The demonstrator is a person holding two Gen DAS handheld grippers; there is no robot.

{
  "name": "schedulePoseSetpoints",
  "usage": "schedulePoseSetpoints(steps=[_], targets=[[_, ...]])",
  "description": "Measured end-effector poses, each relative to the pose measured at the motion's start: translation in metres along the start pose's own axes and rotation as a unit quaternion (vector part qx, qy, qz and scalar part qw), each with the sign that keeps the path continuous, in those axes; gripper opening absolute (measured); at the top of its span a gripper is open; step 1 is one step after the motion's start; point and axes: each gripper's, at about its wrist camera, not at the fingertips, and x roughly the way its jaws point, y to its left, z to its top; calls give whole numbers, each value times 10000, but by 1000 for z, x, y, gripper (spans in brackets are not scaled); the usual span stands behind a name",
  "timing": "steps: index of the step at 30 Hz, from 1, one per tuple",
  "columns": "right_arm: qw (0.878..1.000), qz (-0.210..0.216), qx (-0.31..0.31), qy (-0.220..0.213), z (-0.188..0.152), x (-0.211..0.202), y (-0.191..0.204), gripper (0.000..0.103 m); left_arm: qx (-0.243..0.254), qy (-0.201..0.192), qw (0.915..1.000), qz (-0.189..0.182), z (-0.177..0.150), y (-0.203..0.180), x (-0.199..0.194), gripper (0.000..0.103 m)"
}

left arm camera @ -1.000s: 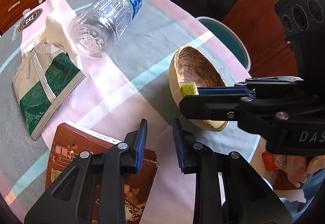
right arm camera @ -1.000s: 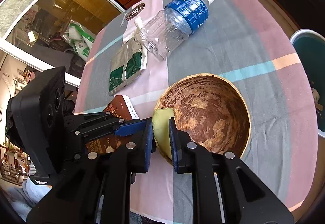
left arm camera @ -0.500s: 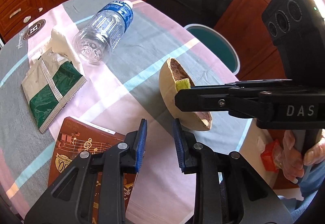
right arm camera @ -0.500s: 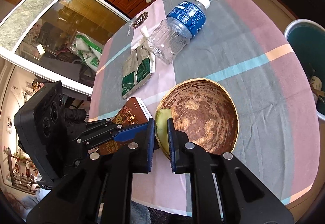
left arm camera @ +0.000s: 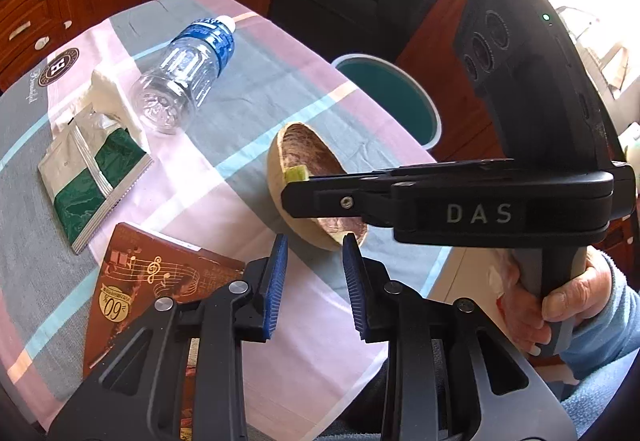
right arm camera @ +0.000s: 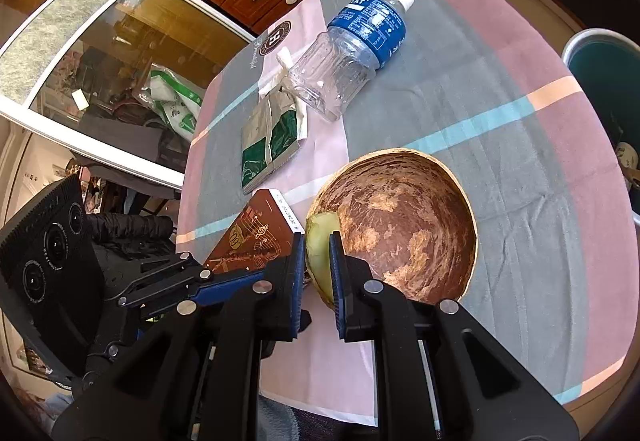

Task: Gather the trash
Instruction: 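Grasp the bowl rim with the left tool while the right tool grasps the melon rind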

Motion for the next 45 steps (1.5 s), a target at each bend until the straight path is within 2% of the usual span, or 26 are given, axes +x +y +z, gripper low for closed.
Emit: schedulePoseSetpoints(steps=[4, 8, 11, 17, 20, 24, 31, 34, 35, 36, 38, 39, 42, 45], targets=[[10000, -35, -75, 21, -1, 1, 3, 12, 161, 64, 9995, 249, 2, -4, 11, 31], [9999, 90, -109, 67, -2, -1, 4, 8, -72, 221, 9988, 422, 0, 15, 26, 33], [9998, -42, -196, 11, -2, -2, 5, 7, -294, 292, 9985, 362, -2, 30, 30, 33], [9998, -148, -141, 5, 2, 6, -1, 7, -253, 311, 9982, 450, -2, 32, 34, 33], [9998, -106, -110, -110, 3, -2, -1, 7, -386, 229, 9986, 296, 0, 38, 26, 35], [9994, 20, -116, -320, 6, -21, 1, 7, -450, 96, 9980, 431, 6, 47, 18, 40], [9974, 124, -48, -707, 12, -51, 1, 7, -482, 435, 9966, 512, 21, 55, 56, 43], [9964, 168, 11, -829, 14, -62, -3, 7, -433, 360, 9973, 463, 25, 49, 62, 44], [9960, 176, 35, -872, 14, -65, -4, 7, -431, 298, 9976, 454, 26, 46, 62, 41], [9956, 183, 62, -919, 16, -68, -7, 7, -380, 188, 9975, 559, 26, 42, 60, 23], [9945, 189, 127, -1021, 18, -75, -13, 7, -307, 56, 9977, 595, 26, 34, 56, 8], [9940, 204, 160, -1059, 19, -78, -16, 7, -292, -39, 9977, 602, 27, 29, 51, 6], [9927, 257, 243, -1156, 20, -85, -24, 7, -116, -293, 9948, 965, 33, 14, 37, 6], [9912, 332, 276, -1251, 22, -93, -29, 7, 5, -408, 9934, 1069, 43, 1, 30, 6]])
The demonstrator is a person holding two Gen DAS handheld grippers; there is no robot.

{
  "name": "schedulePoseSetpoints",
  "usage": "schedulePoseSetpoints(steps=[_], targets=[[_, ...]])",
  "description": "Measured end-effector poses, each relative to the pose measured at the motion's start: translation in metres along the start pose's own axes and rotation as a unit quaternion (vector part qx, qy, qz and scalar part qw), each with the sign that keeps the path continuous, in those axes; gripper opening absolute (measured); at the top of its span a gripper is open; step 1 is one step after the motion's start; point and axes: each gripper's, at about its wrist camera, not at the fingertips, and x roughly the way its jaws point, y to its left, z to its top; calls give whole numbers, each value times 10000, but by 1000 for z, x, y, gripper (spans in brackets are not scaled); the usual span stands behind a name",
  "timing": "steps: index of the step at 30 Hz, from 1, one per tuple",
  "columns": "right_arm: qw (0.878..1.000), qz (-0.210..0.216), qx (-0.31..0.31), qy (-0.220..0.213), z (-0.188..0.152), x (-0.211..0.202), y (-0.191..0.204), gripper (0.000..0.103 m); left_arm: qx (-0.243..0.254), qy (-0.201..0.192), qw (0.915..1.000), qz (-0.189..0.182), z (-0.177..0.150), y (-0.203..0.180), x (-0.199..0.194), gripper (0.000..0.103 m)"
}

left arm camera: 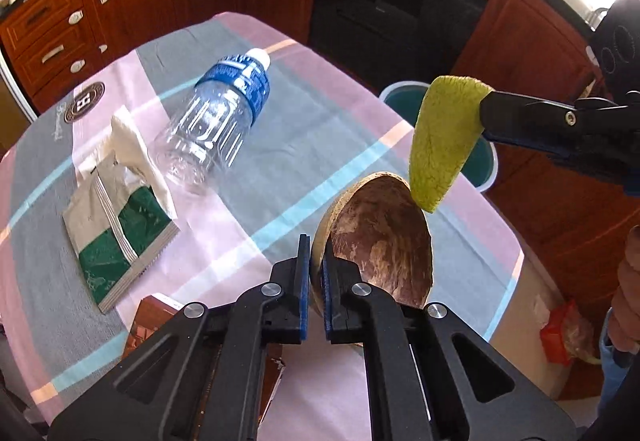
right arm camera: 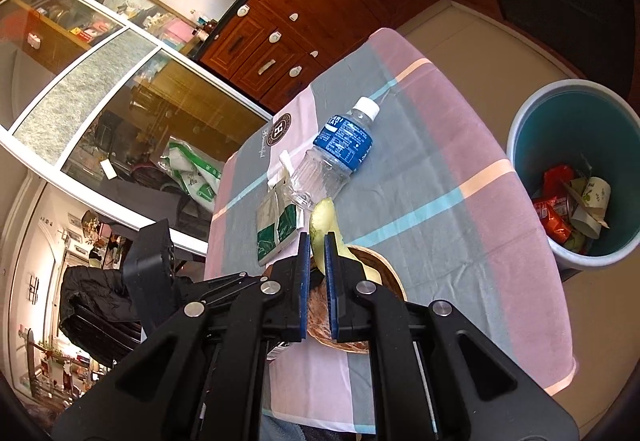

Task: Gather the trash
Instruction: 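Grasp the bowl rim with the left tool while the right tool grasps the melon rind, then carry bowl and melon rind over the bin and open both tools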

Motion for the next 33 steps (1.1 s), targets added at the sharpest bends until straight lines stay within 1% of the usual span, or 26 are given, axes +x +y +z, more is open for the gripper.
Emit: schedulePoseSetpoints(steps=[3, 8, 11, 13, 16, 20, 24, 29, 33], targets=[[9998, 66, 25, -163, 6, -12, -5, 7, 161, -100, 9996, 217, 15, -12, -4, 6], [9982, 68, 164, -576, 20, -44, -27, 7, 304, -161, 9991, 255, 43, -30, -1, 6], [9957, -33, 295, -883, 29, -70, -47, 7, 394, -218, 9987, 228, 62, -44, 5, 6], [9934, -181, 386, -1069, 34, -86, -63, 7, 458, -231, 9985, 179, 81, -55, 14, 6], [9900, -401, 597, -1217, 37, -103, -94, 7, 661, -248, 9975, 102, 103, -79, 28, 6], [9860, -645, 902, -1246, 34, -113, -135, 7, 976, -182, 9951, -37, 127, -117, 54, 6], [9813, -846, 1226, -1217, 29, -116, -170, 7, 1201, -25, 9926, -177, 139, -147, 87, 6], [9775, -1045, 1494, -1059, 28, -111, -204, 7, 1269, 259, 9913, -243, 143, -165, 126, 6], [9747, -1116, 1704, -922, 24, -100, -225, 7, 1348, 540, 9891, -247, 140, -173, 151, 7]])
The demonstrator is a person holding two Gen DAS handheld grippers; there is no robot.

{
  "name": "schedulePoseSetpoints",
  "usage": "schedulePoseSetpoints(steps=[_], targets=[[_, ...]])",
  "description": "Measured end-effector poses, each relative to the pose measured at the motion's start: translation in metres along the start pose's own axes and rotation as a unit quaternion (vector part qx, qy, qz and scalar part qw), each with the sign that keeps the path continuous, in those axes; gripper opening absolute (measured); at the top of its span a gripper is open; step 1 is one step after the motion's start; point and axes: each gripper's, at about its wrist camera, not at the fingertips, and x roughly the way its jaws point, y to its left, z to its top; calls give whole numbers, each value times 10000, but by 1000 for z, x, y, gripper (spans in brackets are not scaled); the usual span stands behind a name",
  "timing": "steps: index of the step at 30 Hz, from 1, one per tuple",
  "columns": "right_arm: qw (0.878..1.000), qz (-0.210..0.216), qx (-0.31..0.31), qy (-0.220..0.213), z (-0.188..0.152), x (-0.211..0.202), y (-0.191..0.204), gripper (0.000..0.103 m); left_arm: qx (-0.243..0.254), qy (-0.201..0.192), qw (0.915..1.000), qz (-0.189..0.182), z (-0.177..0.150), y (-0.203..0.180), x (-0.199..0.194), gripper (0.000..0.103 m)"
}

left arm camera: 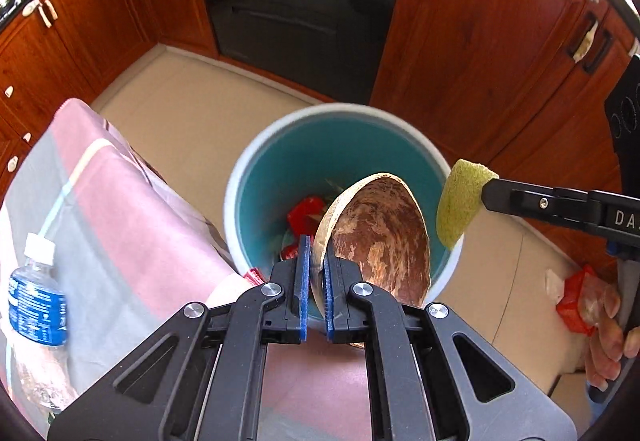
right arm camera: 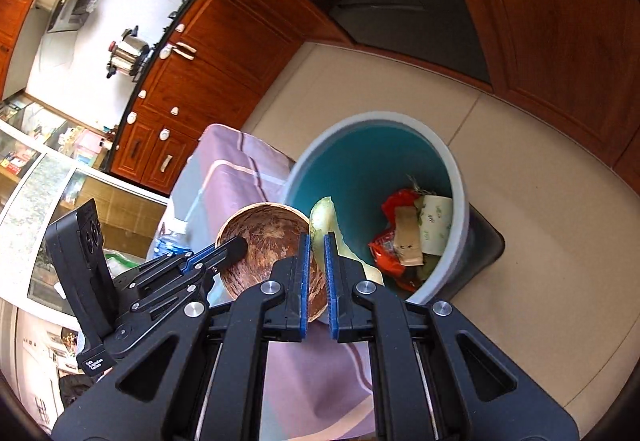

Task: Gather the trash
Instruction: 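Carry bowl and melon rind over the bin and open both tools, then move both tools back toward the Pocky box on the table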

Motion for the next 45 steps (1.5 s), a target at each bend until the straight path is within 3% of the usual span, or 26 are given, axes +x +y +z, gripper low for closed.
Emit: schedulePoseSetpoints(steps=[8, 10, 12, 14, 16, 18, 20, 24, 35, 45], targets=[[9993, -65, 174, 316, -12, 24, -14, 7, 26, 279, 9996, -62, -5, -2, 22, 14], [9991, -24, 221, 363, -14, 27, -15, 10, -9, 240, 9997, -61, -8, 0, 18, 26], [9990, 6, 233, 370, -16, 27, -13, 11, -21, 117, 9999, -16, -10, -5, 12, 46], [9991, 24, 213, 376, -17, 27, -11, 14, -5, -26, 10000, 32, -12, -3, 5, 52], [9992, 13, 195, 342, -19, 25, -6, 24, -11, -116, 9999, 50, -14, -4, -3, 55], [9995, -12, 169, 268, -21, 20, -2, 42, -40, -189, 9998, 49, -19, -4, -11, 58], [9997, -14, 169, 201, -23, 16, 4, 73, -98, -228, 9997, 42, -24, -3, -19, 64], [9995, -202, 152, 167, -27, 7, 15, 86, -295, -322, 9990, -33, -32, 2, -38, 75], [9990, -274, -245, 242, -52, -6, 70, 90, -833, -606, 9947, -24, -80, 30, -91, 96], [9950, -173, -826, 541, -95, 1, 137, 94, -1385, -769, 9874, -17, -141, 77, -134, 99]])
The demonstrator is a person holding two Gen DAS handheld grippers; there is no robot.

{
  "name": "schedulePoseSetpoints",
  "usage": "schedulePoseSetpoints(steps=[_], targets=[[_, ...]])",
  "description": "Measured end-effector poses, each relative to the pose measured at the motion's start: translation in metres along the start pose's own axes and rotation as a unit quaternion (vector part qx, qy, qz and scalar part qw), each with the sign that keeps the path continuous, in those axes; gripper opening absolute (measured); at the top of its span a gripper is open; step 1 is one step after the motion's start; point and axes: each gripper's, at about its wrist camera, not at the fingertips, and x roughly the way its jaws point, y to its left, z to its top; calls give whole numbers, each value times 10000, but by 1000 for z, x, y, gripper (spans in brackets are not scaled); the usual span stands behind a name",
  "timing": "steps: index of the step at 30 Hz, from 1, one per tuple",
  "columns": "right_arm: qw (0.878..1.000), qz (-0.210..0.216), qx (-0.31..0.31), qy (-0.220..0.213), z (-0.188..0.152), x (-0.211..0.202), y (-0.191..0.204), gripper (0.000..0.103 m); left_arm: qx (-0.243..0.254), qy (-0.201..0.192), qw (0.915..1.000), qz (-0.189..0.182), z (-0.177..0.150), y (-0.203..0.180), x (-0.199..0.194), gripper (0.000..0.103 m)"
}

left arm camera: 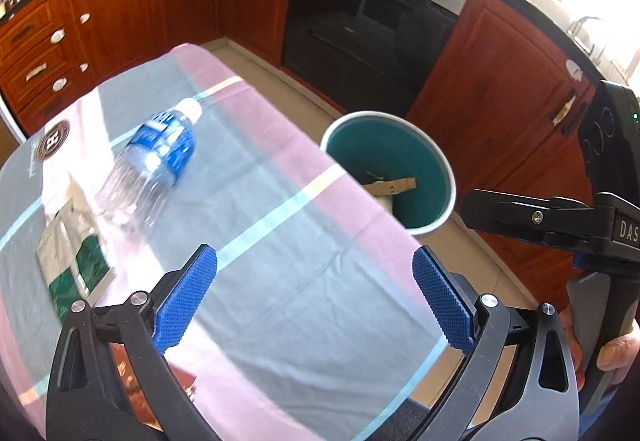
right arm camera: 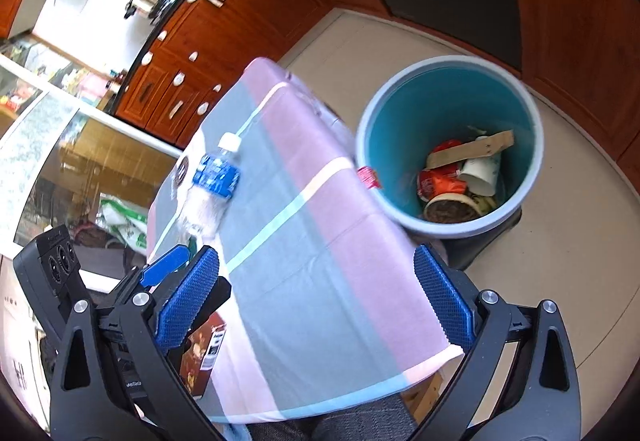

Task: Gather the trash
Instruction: 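Move both tools back toward the Pocky box on the table, then close the right tool on the end of the brown Pocky box and lift it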

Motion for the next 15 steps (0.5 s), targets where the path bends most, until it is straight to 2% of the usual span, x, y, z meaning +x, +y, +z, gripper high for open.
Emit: schedulePoseSetpoints(steps=[9, 15], targets=[[9972, 35, -510, 539, -44, 34, 60, 94, -266, 100, 9993, 229, -64, 65, -40, 99], [9905, 97, -812, 1102, -88, 72, 96, 94, -409, 226, 9980, 425, -116, 117, -61, 99]])
